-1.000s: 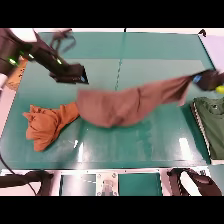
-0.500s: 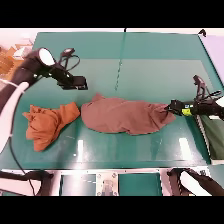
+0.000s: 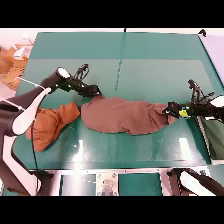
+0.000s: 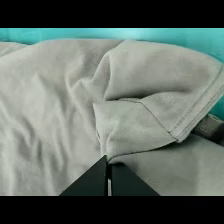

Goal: Fold the shirts.

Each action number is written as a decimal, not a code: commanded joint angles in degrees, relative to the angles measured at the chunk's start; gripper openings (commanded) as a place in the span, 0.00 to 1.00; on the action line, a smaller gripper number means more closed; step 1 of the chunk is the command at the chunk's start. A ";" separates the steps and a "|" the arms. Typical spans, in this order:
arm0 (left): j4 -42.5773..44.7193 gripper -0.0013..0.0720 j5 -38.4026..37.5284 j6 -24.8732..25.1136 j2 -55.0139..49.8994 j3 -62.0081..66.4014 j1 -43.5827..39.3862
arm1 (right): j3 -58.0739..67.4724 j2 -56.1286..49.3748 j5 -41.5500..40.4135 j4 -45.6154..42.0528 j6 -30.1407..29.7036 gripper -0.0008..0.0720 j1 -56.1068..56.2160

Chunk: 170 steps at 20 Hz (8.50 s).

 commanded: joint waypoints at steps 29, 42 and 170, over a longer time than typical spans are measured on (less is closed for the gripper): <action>36.04 0.05 -9.11 -18.47 53.81 33.35 3.02 | 66.40 17.35 13.42 -6.29 14.40 0.03 -5.40; 15.28 0.05 5.66 -11.04 12.52 24.59 2.71 | 47.23 -18.23 -7.93 -6.14 10.01 0.03 -3.48; 21.00 0.05 -15.82 -19.93 55.49 42.01 24.20 | 71.71 20.31 7.10 19.43 18.03 0.03 -34.29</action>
